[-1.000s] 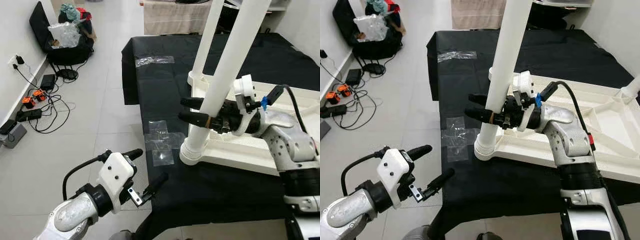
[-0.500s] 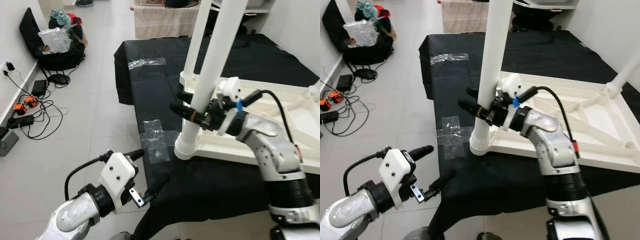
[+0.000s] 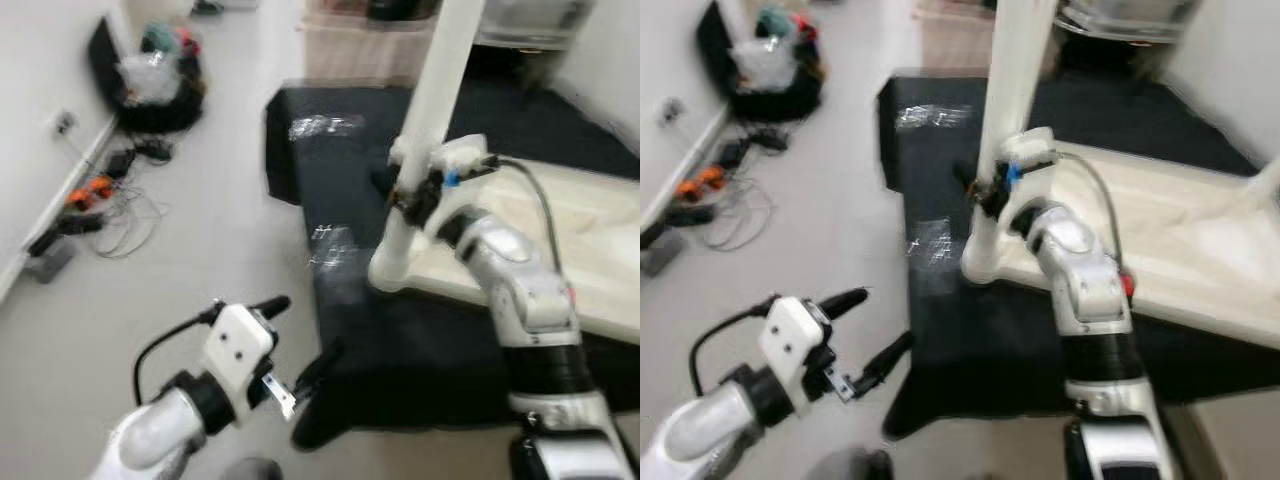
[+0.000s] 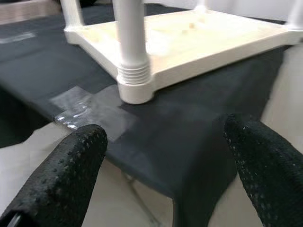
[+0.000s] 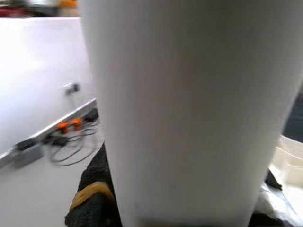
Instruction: Building children table
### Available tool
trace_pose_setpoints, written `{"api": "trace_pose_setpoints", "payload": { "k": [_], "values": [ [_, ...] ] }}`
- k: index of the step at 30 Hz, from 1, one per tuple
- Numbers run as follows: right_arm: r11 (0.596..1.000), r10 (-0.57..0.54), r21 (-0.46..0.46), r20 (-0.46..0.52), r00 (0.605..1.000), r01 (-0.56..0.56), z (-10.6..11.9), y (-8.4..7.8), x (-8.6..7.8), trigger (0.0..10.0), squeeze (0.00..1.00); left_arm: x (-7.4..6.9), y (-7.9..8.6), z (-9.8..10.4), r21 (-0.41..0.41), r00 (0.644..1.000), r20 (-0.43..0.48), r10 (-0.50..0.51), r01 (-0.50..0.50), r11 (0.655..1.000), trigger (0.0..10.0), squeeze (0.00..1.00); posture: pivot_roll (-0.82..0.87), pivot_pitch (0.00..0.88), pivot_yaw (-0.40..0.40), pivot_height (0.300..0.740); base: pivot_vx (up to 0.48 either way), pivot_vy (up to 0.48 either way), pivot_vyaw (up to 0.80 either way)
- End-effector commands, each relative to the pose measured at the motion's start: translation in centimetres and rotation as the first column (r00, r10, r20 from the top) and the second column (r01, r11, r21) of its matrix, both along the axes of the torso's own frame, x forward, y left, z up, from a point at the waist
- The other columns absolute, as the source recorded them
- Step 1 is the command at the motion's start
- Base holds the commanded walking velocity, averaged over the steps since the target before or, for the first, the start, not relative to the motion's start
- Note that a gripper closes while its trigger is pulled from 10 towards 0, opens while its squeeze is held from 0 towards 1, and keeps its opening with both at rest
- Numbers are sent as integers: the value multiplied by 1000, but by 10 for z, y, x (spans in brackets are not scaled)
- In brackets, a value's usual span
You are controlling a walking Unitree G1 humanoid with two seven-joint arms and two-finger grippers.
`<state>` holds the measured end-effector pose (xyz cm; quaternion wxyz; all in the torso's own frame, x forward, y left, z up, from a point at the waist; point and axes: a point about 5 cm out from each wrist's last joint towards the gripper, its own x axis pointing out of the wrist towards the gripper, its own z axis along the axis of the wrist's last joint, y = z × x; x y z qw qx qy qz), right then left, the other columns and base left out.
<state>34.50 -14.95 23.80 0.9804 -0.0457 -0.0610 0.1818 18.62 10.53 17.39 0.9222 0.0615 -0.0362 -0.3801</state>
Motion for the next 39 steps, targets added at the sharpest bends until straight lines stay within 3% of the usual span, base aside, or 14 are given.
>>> {"api": "trace_pose_setpoints", "payload": {
  "k": [1, 3, 5, 6, 7, 9, 10, 11, 21, 27, 29, 37, 39],
  "values": [
    [998, -67, -21, -206, 976, 64, -42, -5, 2, 10000, 0, -1, 1, -3, 17, 1000, -13, 3, -3, 1000, 10000, 0, 60, 165, -34, 740, 0, 0, 0],
    [986, -158, 16, -234, 959, 166, -42, -8, 6, 10000, 0, -1, 1, -3, 16, 1000, -12, 5, -5, 1000, 10000, 0, 60, 171, -34, 740, 0, 0, 0],
    [986, -158, 16, -234, 959, 166, -42, -8, 6, 10000, 0, -1, 1, -3, 16, 1000, -12, 5, -5, 1000, 10000, 0, 60, 171, -34, 740, 0, 0, 0],
    [970, -228, 23, -239, 944, 241, -40, -11, 8, 10000, 0, -1, 1, -2, 16, 1000, -12, 6, -5, 1000, 10000, 0, 61, 178, -33, 740, 0, 0, 0],
    [923, -357, 47, -260, 897, 381, -39, -16, 13, 10000, 0, -2, 1, -2, 14, 1000, -14, 7, -7, 1000, 10000, 0, 62, 182, -34, 740, 0, 0, 0],
    [923, -357, 47, -260, 897, 381, -39, -16, 13, 10000, 0, -2, 1, -2, 14, 1000, -14, 7, -7, 1000, 10000, 0, 62, 182, -34, 740, 0, 0, 0],
    [884, -434, 57, -272, 859, 465, -38, -19, 16, 10000, 0, -2, 1, -2, 13, 1000, -14, 8, -8, 1000, 10000, 0, 66, 191, -33, 740, 0, 0, 0],
    [870, -456, 62, -277, 846, 489, -38, -19, 17, 10000, 0, -2, 1, -2, 13, 1000, -14, 8, -8, 1000, 10000, 0, 66, 191, -33, 740, 0, 0, 0],
    [802, -557, 92, -240, 795, 590, -32, -23, 20, 10000, 0, -4, 3, 1, 16, 1000, -13, 8, -8, 1000, 10000, 0, 77, 208, -26, 740, 0, 0, 0],
    [799, -570, 94, -201, 797, 595, -30, -17, 16, 10000, 0, -4, 4, 1, 21, 1000, -14, 7, -6, 1000, 10000, 0, 79, 208, -24, 740, 0, 0, 0],
    [804, -565, 94, -190, 803, 587, -33, -8, 10, 10000, 0, -3, 5, 2, 26, 1000, -11, 8, -7, 1000, 10000, 0, 78, 210, -21, 740, 0, 0, 0],
    [792, -568, 99, -241, 787, 602, -46, 5, 4, 10000, 0, -2, 5, 2, 26, 1000, -7, 9, -8, 1000, 10000, 0, 76, 188, -26, 740, 0, 0, 0],
    [761, -596, 111, -271, 756, 639, -51, 7, 4, 10000, 0, -3, 4, 2, 24, 1000, -7, 10, -10, 1000, 10000, 0, 77, 186, -28, 740, 0, 0, 0]
  ]
}}
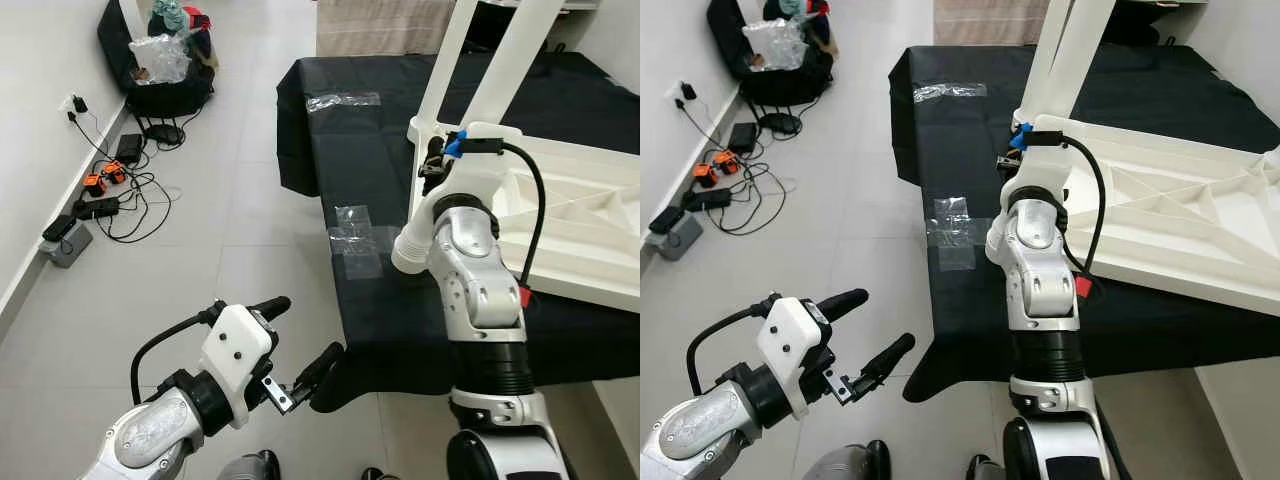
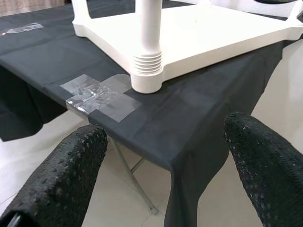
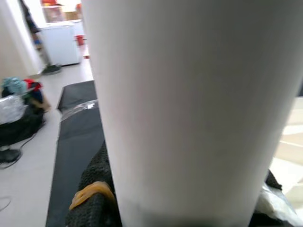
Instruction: Building children table
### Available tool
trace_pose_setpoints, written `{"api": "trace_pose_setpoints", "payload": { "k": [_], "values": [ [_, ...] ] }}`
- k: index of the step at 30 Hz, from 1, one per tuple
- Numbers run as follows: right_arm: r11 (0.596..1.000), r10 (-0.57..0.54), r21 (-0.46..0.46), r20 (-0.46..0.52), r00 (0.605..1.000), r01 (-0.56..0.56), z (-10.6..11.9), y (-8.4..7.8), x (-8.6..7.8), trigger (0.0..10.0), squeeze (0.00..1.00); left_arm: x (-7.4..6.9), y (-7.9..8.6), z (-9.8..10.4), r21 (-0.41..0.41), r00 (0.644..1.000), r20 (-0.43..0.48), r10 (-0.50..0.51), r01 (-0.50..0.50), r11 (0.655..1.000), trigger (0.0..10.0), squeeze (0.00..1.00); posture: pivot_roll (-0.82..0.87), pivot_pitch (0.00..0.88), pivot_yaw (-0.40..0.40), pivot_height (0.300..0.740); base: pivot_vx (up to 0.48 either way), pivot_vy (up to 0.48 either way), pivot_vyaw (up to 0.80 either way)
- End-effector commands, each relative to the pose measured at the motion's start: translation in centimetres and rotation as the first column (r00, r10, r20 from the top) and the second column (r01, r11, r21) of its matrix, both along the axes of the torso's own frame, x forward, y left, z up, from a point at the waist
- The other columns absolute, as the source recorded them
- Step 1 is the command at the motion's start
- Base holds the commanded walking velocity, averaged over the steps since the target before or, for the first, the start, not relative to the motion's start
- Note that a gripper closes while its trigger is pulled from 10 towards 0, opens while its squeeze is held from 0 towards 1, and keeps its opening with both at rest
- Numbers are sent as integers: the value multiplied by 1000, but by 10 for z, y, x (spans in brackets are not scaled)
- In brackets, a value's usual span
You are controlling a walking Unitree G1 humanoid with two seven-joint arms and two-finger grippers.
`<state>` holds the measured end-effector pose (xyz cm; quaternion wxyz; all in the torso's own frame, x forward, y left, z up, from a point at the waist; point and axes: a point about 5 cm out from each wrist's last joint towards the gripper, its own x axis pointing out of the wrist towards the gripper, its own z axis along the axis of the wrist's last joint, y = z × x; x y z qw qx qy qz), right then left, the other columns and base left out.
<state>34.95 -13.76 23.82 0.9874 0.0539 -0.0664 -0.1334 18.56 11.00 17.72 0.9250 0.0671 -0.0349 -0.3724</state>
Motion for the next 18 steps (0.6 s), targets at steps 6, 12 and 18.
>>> {"api": "trace_pose_setpoints", "payload": {
  "k": [6, 12, 18],
  "values": [
    [979, -191, 26, -203, 961, 200, -44, -15, 2, 10000, 0, -3, -1, -2, 12, 1000, -8, -2, 3, 1000, 10000, 0, 77, 181, -40, 740, 0, 0, 0],
    [962, -270, 13, -139, 953, 274, -33, -14, -1, 10000, 0, -2, -1, -2, 14, 1000, -5, -1, 1, 1000, 10000, 0, 75, 184, -45, 740, 0, 0, 0],
    [952, -304, 9, -124, 945, 307, -32, -5, -4, 10000, 0, -2, -2, -2, 13, 1000, -4, -1, 1, 1000, 10000, 0, 74, 183, -50, 740, 0, 0, 0]
  ]
}}
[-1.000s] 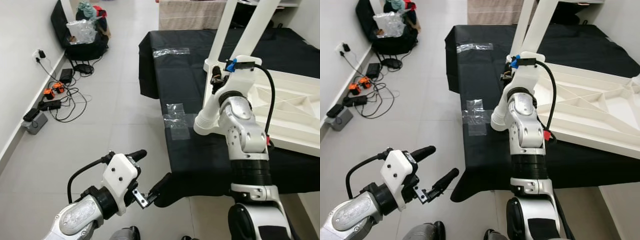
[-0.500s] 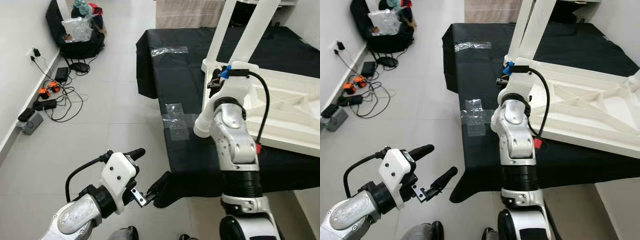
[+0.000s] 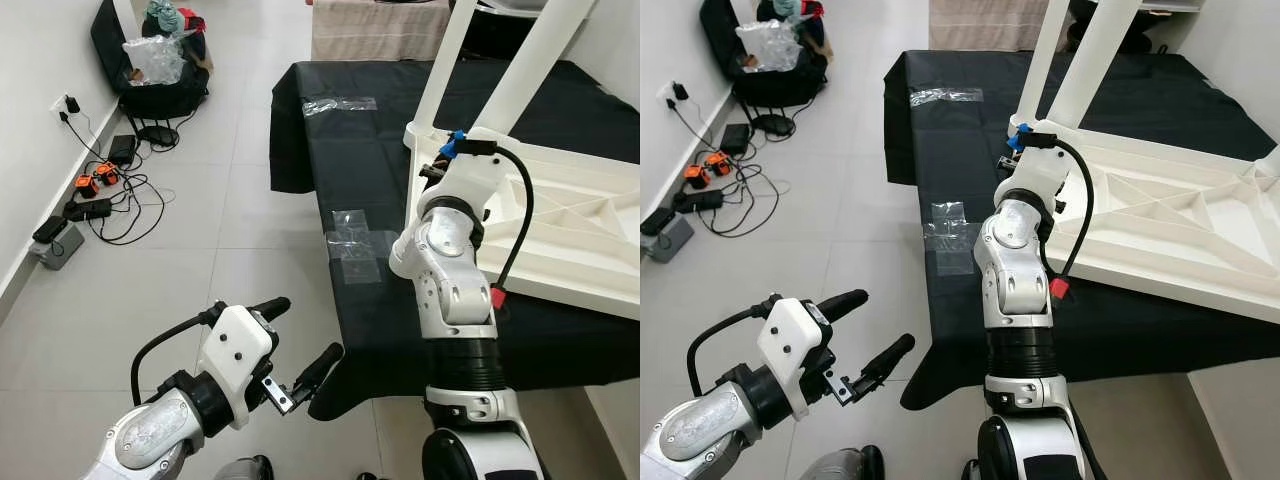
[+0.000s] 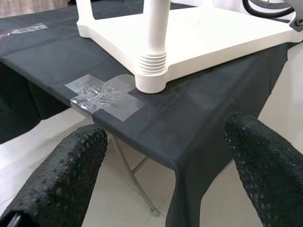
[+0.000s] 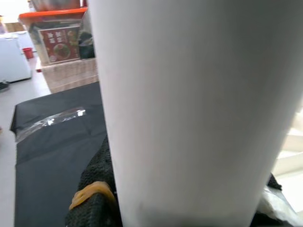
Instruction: Building children table
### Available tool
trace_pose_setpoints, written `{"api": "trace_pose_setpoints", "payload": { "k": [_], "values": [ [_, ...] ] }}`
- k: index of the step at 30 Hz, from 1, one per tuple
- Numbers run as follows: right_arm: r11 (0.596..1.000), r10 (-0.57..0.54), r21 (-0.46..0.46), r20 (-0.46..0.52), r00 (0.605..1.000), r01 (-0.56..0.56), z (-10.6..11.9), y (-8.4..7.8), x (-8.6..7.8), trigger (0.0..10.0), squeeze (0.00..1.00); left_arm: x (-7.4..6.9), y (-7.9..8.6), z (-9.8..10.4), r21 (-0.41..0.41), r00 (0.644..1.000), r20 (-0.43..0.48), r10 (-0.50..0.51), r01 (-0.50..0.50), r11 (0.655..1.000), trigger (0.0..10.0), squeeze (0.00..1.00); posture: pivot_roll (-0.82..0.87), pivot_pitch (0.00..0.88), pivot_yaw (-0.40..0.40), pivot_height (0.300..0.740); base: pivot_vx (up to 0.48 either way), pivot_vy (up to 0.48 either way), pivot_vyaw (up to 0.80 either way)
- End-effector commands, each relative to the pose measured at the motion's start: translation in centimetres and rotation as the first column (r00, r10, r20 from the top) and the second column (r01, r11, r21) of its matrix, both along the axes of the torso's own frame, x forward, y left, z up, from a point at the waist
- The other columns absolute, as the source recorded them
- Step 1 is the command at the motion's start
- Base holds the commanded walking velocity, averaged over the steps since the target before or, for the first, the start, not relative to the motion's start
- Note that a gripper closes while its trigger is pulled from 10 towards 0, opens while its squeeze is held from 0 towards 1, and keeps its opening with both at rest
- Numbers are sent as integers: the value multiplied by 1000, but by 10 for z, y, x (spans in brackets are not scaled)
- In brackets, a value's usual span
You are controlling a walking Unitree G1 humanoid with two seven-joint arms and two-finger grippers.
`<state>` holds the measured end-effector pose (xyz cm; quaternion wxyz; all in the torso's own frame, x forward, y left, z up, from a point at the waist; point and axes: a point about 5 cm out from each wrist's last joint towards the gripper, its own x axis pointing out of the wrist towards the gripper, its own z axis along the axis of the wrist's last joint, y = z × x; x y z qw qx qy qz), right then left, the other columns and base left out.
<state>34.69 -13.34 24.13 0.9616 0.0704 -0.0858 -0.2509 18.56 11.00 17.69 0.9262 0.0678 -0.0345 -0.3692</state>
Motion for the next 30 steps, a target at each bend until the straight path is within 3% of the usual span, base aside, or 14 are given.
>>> {"api": "trace_pose_setpoints", "payload": {
  "k": [1, 8, 10, 11, 13, 17, 19, 22, 24, 30],
  "values": [
    [997, -83, -5, -154, 985, 83, -35, -5, -3, 10000, 0, -1, -2, -1, 12, 1000, -4, -8, 8, 1000, 10000, 0, 74, 183, -50, 740, 0, 0, 0],
    [979, -202, -49, -184, 962, 196, -37, 7, -10, 10000, 0, -1, -2, -1, 10, 1000, -2, -3, 3, 1000, 10000, 0, 72, 182, -57, 740, 0, 0, 0],
    [943, -329, -126, -227, 917, 307, -39, 12, -14, 10000, 0, -1, -2, -2, 8, 1000, -2, 0, 0, 1000, 10000, 0, 69, 182, -62, 740, 0, 0, 0],
    [943, -329, -126, -227, 917, 307, -39, 12, -14, 10000, 0, -1, -2, -2, 8, 1000, -2, 0, 0, 1000, 10000, 0, 69, 182, -62, 740, 0, 0, 0],
    [907, -414, -208, -271, 869, 368, -44, 21, -17, 10000, 0, -1, -3, -2, 5, 1000, 0, 2, -2, 1000, 10000, 0, 71, 180, -67, 740, 0, 0, 0],
    [906, -419, -206, -313, 852, 370, -51, 26, -17, 10000, 0, -1, -4, -2, 3, 1000, 1, 6, -6, 1000, 10000, 0, 74, 180, -72, 740, 0, 0, 0],
    [921, -388, -129, -358, 849, 367, -58, 26, -17, 10000, 0, -1, -3, -2, 4, 1000, 1, 9, -9, 1000, 10000, 0, 70, 181, -71, 740, 0, 0, 0],
    [926, -373, -91, -370, 851, 366, -60, 24, -16, 10000, 0, -2, -3, -2, 4, 1000, 0, 10, -10, 1000, 10000, 0, 70, 181, -71, 740, 0, 0, 0],
    [934, -329, 4, -382, 864, 358, -61, 20, -12, 10000, 0, -1, -3, -2, 4, 1000, 1, 11, -11, 1000, 10000, 0, 70, 180, -74, 740, 0, 0, 0],
    [948, -213, 142, -384, 898, 285, -57, 18, -2, 10000, 0, -1, -3, -2, 7, 1000, 4, 10, -10, 1000, 10000, 0, 69, 181, -69, 740, 0, 0, 0]
  ]
}}
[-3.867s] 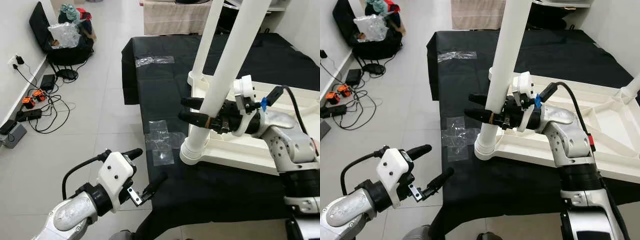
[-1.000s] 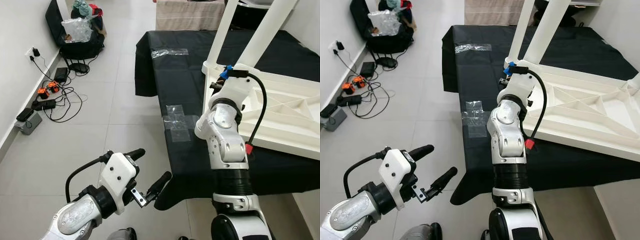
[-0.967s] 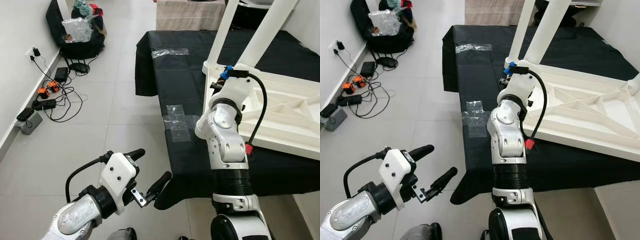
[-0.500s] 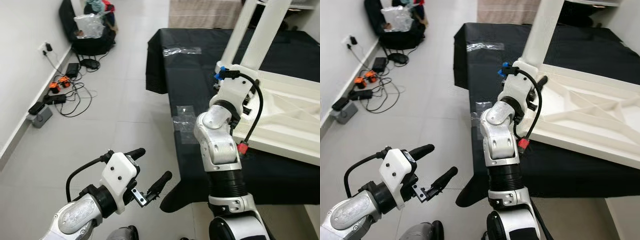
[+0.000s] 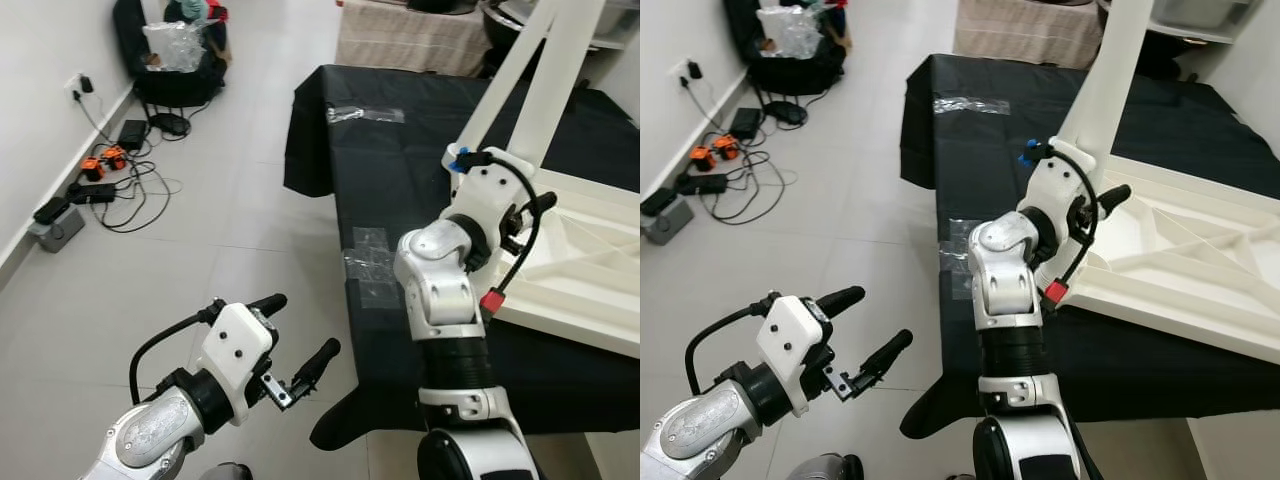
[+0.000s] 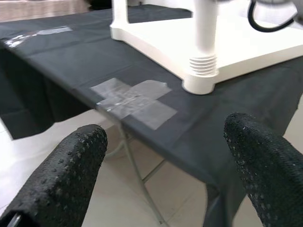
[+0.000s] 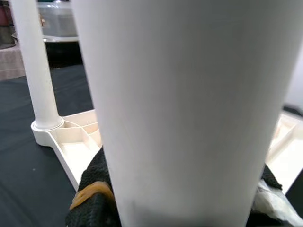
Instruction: Building children table
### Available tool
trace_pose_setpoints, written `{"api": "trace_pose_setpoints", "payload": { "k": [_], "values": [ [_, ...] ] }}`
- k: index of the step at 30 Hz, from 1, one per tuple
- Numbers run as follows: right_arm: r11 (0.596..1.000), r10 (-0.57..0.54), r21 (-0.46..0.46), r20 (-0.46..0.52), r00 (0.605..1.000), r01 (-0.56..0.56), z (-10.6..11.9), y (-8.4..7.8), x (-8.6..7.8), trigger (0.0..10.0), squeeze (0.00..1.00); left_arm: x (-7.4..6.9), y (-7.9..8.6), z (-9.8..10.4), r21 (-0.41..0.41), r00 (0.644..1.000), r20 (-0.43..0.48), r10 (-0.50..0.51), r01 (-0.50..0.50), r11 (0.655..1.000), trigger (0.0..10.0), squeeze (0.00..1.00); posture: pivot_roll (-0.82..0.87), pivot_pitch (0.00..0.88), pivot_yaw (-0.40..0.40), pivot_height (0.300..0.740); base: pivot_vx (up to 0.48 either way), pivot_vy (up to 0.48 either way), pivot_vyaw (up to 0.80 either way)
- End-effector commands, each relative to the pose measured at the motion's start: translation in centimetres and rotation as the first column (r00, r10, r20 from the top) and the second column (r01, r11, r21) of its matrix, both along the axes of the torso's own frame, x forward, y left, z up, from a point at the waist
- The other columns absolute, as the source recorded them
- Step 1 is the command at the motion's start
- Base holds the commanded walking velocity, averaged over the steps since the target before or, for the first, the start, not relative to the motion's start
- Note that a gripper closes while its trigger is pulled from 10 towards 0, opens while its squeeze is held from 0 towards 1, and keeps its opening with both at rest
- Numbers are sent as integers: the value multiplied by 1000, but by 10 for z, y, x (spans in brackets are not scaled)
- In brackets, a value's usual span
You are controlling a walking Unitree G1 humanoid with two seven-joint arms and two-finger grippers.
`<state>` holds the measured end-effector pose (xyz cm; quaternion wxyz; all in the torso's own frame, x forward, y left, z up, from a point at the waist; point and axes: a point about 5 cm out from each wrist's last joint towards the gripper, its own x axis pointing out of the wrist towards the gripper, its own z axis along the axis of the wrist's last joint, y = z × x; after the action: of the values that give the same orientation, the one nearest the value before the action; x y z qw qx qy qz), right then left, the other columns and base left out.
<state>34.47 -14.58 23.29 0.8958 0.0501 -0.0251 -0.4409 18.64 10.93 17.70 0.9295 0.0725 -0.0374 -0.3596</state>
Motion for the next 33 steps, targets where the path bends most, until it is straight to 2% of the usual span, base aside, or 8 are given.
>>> {"api": "trace_pose_setpoints", "payload": {
  "k": [1, 5, 10, 20, 24, 28, 32, 33],
  "values": [
    [970, 142, 222, -175, 974, -101, -48, 30, 0, 10000, 0, -2, -2, -2, 2, 1000, -6, -10, 10, 1000, 10000, 0, 69, 181, -69, 740, 0, 0, 0],
    [950, 206, 269, -155, 966, -159, -48, 28, 3, 10000, 0, -1, -1, -1, 4, 1000, -3, -10, 10, 1000, 10000, 0, 75, 180, -66, 740, 0, 0, 0],
    [943, 206, 303, -202, 957, -139, -62, 17, 2, 10000, 0, -1, 0, -1, 9, 1000, -2, -12, 12, 1000, 10000, 0, 78, 179, -60, 740, 0, 0, 0],
    [923, 234, 357, -229, 945, -142, -78, 18, 0, 10000, 0, 0, 0, -1, 15, 1000, 1, -16, 16, 1000, 10000, 0, 80, 178, -57, 740, 0, 0, 0],
    [892, 334, 363, -127, 934, -270, -70, 23, 3, 10000, 0, -1, 0, -1, 15, 1000, -1, -17, 17, 1000, 10000, 0, 84, 178, -54, 740, 0, 0, 0],
    [887, 380, 307, -58, 923, -345, -61, 26, 5, 10000, 0, 0, 0, -1, 15, 1000, 0, -16, 16, 1000, 10000, 0, 84, 175, -57, 740, 0, 0, 0],
    [867, 469, 135, 103, 877, -480, -28, 31, 9, 10000, 0, 1, 0, 0, 14, 1000, 4, -16, 16, 1000, 10000, 0, 83, 170, -57, 740, 0, 0, 0],
    [866, 487, 46, 154, 860, -499, -11, 31, 9, 10000, 0, 2, 0, 0, 13, 1000, 8, -16, 16, 1000, 10000, 0, 81, 165, -56, 740, 0, 0, 0]
  ]
}}
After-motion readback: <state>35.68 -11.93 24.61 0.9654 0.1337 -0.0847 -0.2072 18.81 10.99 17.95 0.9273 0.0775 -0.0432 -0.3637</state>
